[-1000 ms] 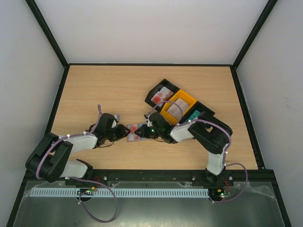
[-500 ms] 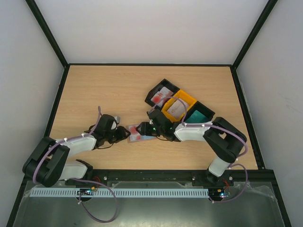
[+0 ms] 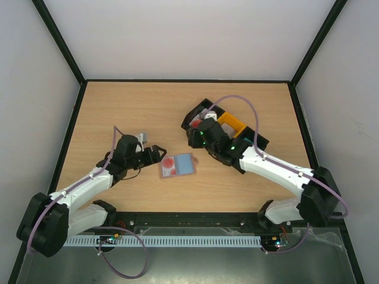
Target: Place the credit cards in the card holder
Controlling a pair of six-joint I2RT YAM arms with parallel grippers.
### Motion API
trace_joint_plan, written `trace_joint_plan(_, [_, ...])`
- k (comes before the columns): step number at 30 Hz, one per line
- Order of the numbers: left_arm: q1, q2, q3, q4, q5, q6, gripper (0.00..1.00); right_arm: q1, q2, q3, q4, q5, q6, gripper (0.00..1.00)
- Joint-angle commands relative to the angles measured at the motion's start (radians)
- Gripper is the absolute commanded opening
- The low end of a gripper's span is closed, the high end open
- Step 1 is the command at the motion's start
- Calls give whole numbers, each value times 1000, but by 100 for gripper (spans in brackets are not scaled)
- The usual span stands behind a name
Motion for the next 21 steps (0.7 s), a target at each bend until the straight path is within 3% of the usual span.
trace_joint_plan(1, [28,-37,129,-77,-99,-9,88,-62,-66,90,-190,204,-94,59])
trace_joint_plan(4, [63,-41,234,-140,-135,-1,99,-101,-88,138,-246,238,-106,60])
trace_joint_plan(10, [110,-60,280,-145,-227,14,100,-147,-125,118,-292,281,-114,62])
trace_joint_plan(17, [136,-68,239,-74,-289,82,100,-196,-160,65,-326,384,-142,81])
trace_joint_plan(21, [139,-59,236,-62,-244,95,100,-270,-153,57,-344,355,-165,88])
